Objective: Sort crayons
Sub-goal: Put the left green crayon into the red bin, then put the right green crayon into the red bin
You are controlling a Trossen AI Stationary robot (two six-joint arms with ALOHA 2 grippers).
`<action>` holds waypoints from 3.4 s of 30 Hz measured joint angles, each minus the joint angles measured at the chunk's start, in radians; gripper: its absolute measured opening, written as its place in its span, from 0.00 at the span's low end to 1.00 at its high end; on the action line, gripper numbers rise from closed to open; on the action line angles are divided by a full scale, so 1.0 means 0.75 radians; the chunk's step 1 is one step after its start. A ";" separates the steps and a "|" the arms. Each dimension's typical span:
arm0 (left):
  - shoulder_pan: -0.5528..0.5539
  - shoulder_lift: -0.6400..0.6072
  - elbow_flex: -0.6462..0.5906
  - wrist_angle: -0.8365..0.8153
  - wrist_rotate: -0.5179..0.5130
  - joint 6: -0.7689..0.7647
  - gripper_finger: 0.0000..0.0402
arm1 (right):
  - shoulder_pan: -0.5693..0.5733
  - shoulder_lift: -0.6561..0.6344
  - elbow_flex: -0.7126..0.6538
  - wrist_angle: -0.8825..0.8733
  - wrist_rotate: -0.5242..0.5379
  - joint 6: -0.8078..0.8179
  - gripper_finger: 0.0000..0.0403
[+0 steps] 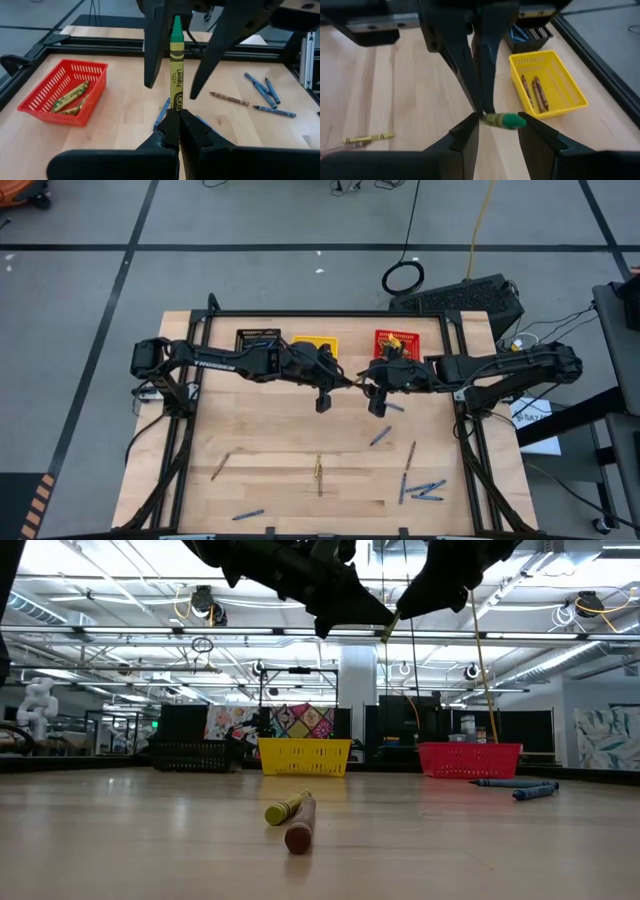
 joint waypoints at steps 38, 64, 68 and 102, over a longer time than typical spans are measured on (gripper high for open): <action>-0.019 0.001 0.000 -0.623 -0.032 0.002 0.00 | -0.043 0.141 0.001 -0.066 -0.147 0.092 0.22; -0.061 0.001 0.000 -1.107 -0.047 -0.124 0.00 | 0.312 0.498 0.001 0.081 -0.554 0.352 0.35; -0.107 0.001 0.000 -1.137 -0.082 -0.176 0.00 | 0.377 0.497 0.001 0.083 -0.456 0.413 0.35; -0.436 0.001 0.000 -1.133 -0.099 -0.459 0.00 | 0.660 0.986 0.338 -0.137 -0.141 0.312 0.35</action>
